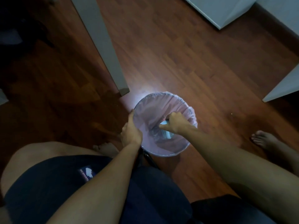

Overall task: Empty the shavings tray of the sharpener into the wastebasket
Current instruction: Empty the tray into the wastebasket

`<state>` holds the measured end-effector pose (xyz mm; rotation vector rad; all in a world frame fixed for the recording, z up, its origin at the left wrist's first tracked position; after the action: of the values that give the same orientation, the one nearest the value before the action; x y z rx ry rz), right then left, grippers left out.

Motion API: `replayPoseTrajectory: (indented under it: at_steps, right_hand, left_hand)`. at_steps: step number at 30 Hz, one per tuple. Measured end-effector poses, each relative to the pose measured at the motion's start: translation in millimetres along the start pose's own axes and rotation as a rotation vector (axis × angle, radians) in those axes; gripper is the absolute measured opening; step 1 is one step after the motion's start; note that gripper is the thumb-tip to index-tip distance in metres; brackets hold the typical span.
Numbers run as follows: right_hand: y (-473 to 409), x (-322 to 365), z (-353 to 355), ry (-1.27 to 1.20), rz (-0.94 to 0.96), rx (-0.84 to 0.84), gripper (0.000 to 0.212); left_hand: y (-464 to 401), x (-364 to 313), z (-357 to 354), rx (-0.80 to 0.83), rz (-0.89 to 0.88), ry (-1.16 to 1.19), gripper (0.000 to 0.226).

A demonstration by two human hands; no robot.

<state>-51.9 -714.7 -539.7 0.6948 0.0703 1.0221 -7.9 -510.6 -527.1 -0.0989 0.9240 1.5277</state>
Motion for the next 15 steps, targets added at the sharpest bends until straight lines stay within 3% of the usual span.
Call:
replayPoseTrajectory:
  at_steps: [15]
  right_hand:
    - [-3.1, 10.1, 5.4, -0.063, -0.038, 0.031, 0.053]
  left_hand:
    - [-4.2, 0.0, -3.2, 0.034, 0.01, 0.016, 0.073]
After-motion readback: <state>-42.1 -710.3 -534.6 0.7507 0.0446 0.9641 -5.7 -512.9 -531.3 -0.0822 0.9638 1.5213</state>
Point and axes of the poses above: each hand's wrist, its own y-axis away from the middle knuckle, its own z-axis out of the back of the hand, x = y × z, the point moved 9 cm from there along -y, towards the middle knuckle, and after that the axes turned 2 degrees about -z, right-handed, at the moved point
